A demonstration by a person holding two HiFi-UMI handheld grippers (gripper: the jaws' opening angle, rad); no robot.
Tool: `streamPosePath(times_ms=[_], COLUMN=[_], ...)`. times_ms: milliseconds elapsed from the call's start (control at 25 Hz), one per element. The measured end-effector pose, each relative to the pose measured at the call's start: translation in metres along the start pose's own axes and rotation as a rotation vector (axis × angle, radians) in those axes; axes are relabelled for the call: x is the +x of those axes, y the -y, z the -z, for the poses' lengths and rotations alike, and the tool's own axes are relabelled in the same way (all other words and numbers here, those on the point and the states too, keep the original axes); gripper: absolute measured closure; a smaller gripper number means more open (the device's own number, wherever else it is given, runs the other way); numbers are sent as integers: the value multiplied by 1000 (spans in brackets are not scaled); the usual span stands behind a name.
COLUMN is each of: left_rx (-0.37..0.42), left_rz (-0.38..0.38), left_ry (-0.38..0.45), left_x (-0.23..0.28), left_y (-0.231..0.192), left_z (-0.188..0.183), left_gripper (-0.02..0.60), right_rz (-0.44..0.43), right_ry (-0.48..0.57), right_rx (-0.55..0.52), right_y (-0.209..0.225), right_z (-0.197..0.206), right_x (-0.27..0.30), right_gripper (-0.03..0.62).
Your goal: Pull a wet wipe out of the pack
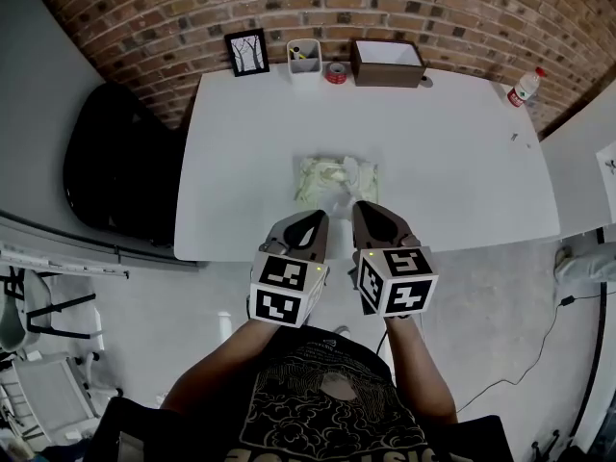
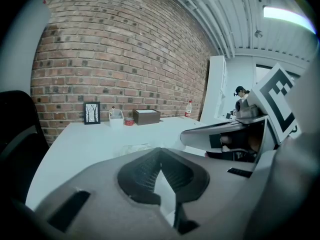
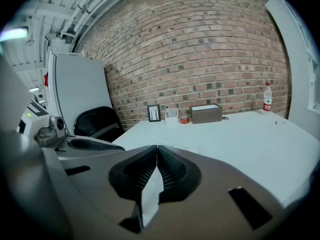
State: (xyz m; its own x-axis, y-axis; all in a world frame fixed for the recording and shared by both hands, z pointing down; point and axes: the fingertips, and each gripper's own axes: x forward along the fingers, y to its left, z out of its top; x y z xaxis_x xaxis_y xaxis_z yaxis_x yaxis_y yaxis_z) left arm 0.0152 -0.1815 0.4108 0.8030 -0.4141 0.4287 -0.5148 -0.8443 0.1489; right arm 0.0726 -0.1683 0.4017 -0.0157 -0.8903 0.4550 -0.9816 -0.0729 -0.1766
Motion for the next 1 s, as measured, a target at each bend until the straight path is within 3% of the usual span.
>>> streamPosePath(times_ms=[1000], left_rx=[-33], left_rz=[-67], left_ry=[59], left_x=[-55], left_y=[67], left_z=[24], left_gripper=[571], right_rz=[-45], right_ry=[44], right_rx=[-105], right_y=[-28], right_z=[38], right_x=[-85], right_gripper=[576])
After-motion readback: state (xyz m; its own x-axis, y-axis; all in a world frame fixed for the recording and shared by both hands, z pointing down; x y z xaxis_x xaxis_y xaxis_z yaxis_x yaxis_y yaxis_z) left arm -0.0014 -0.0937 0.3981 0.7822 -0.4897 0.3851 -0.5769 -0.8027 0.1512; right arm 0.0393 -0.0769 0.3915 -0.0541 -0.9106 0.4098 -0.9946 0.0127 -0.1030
